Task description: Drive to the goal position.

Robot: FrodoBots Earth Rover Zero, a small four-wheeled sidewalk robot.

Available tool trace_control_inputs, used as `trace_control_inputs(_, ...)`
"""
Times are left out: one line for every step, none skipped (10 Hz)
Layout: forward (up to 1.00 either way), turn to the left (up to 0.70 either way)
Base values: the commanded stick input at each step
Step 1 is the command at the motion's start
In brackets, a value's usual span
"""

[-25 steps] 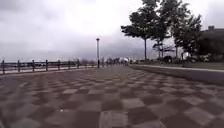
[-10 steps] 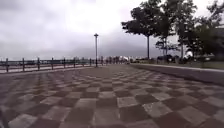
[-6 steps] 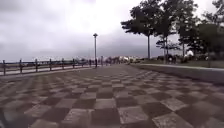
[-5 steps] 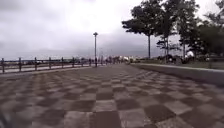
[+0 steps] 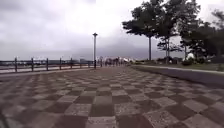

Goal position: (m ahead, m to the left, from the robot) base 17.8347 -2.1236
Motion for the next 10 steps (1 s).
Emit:
trace_control_inputs(1.00, 0.00)
trace_control_inputs(1.00, 0.00)
trace_control_inputs(1.00, 0.00)
trace_control_inputs(1.00, 0.00)
trace_control_inputs(1.00, 0.00)
trace_control_inputs(1.00, 0.00)
trace_control_inputs(1.00, 0.00)
trace_control_inputs(1.00, 0.00)
trace_control_inputs(1.00, 0.00)
trace_control_inputs(1.00, 0.00)
